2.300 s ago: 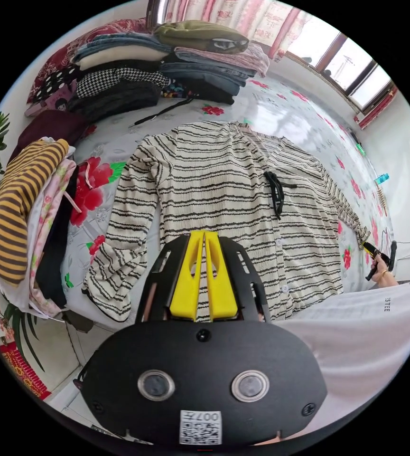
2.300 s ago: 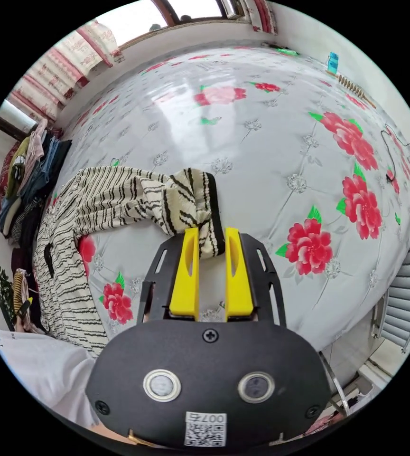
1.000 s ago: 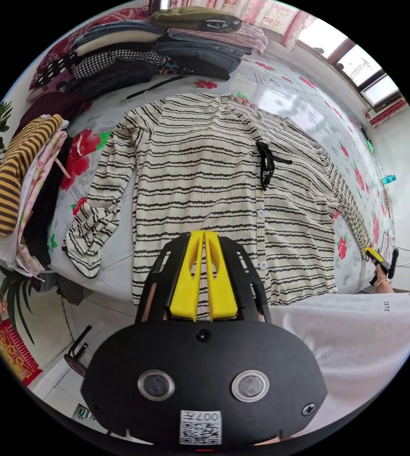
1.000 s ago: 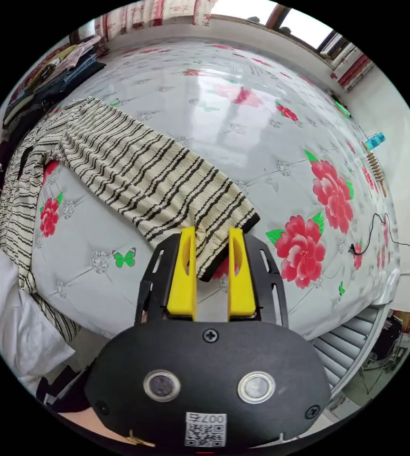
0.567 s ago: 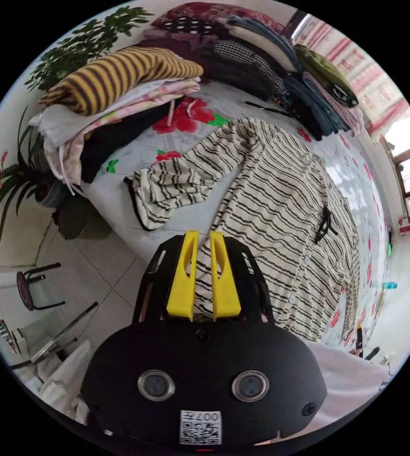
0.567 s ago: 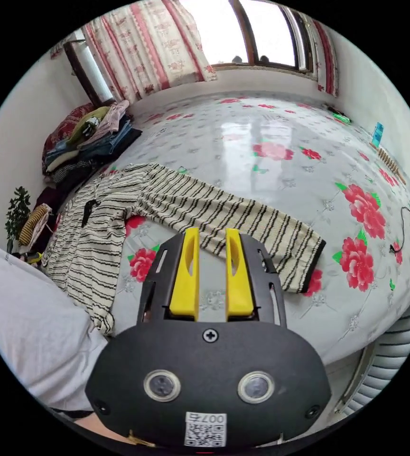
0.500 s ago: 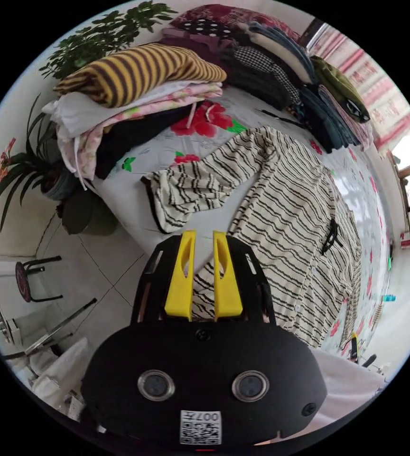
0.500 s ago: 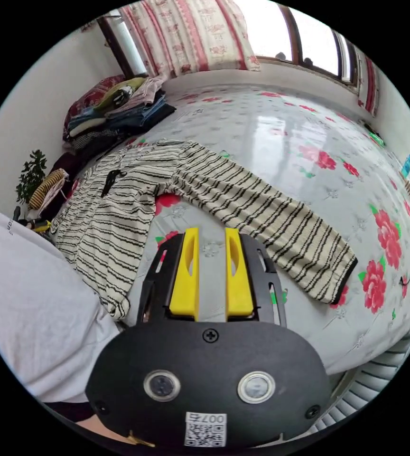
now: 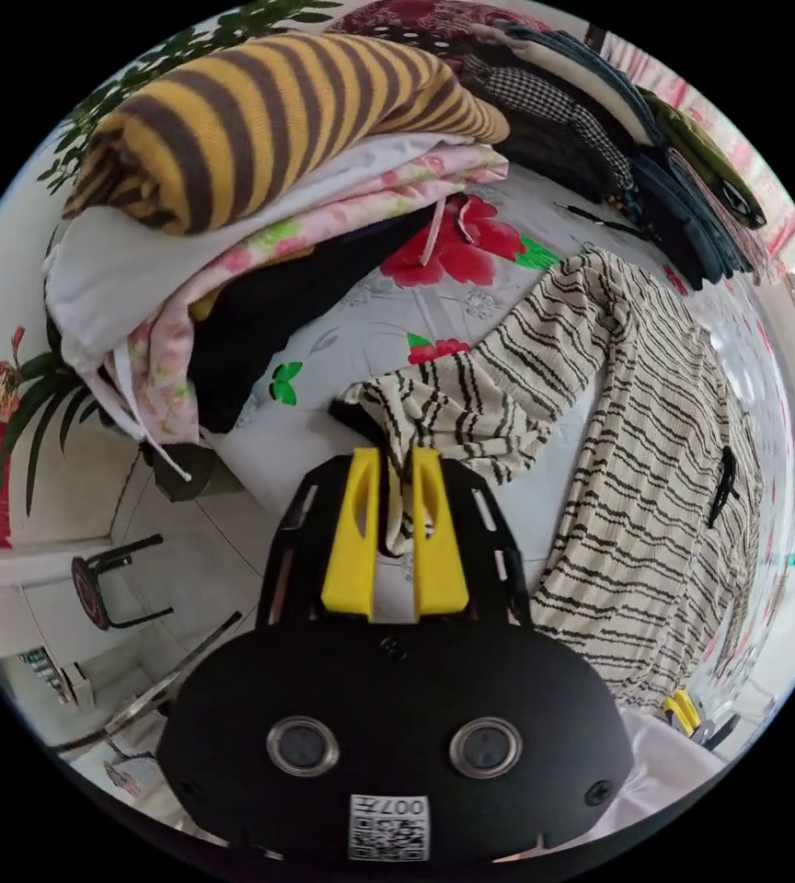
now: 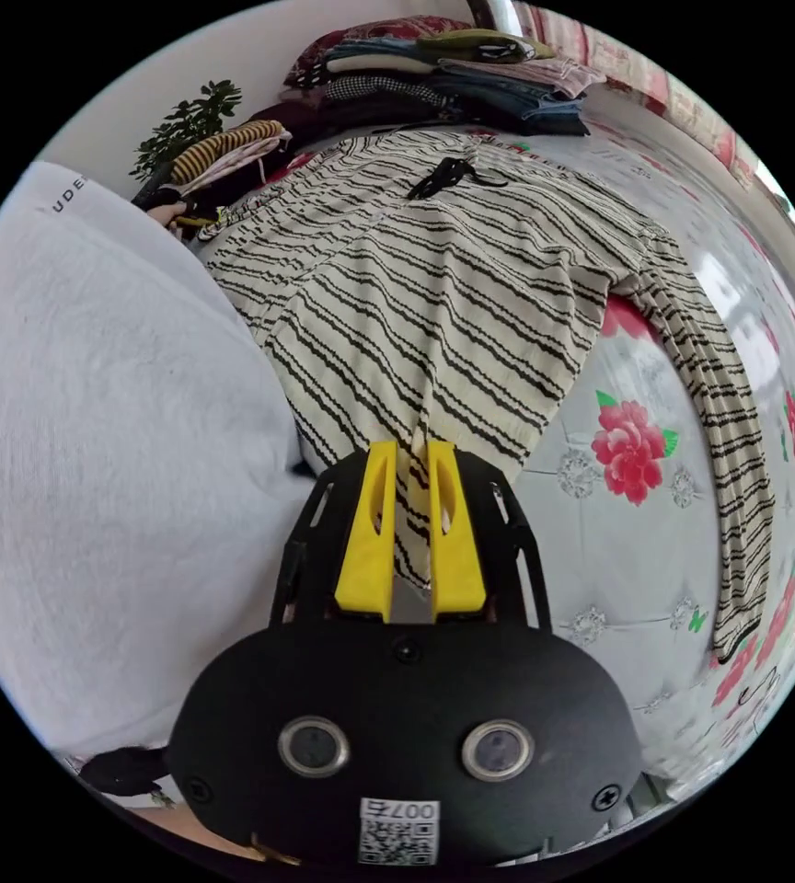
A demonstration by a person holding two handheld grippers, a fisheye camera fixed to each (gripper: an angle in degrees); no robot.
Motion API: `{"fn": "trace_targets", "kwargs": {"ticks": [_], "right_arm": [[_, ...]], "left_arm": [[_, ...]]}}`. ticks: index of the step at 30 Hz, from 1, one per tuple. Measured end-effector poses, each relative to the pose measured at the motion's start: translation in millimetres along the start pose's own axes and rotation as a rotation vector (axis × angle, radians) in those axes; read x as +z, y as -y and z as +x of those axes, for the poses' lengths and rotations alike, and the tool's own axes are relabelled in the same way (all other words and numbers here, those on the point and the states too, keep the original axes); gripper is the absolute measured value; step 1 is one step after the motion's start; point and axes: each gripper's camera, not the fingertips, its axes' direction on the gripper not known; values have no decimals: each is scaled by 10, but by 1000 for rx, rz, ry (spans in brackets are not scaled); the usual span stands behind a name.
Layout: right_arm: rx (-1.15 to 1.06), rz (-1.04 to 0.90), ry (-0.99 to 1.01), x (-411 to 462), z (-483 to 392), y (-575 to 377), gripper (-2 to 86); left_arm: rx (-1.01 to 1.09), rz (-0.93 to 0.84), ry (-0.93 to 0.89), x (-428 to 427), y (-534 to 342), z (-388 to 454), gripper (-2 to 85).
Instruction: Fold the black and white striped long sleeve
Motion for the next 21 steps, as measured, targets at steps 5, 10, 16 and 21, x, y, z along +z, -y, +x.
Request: {"fn": "trace_targets", "kwargs": {"ticks": [5,10,16,21], "right_arm": [[111,-67,-3,-115,217,-236,60],[206,77,-27,-513,318,-206,62],[194,198,-7,-674,236,17,63],[144,211,-17,-740,174,85,63]], "left_arm": [[142,299,-121,-837,35,-9,-6],[213,594,-41,-1704,27,-208,-8],[9,479,-284,-1381,185,-811,-9],[-33,715,-240,-1988,348,-1107,-9]]}}
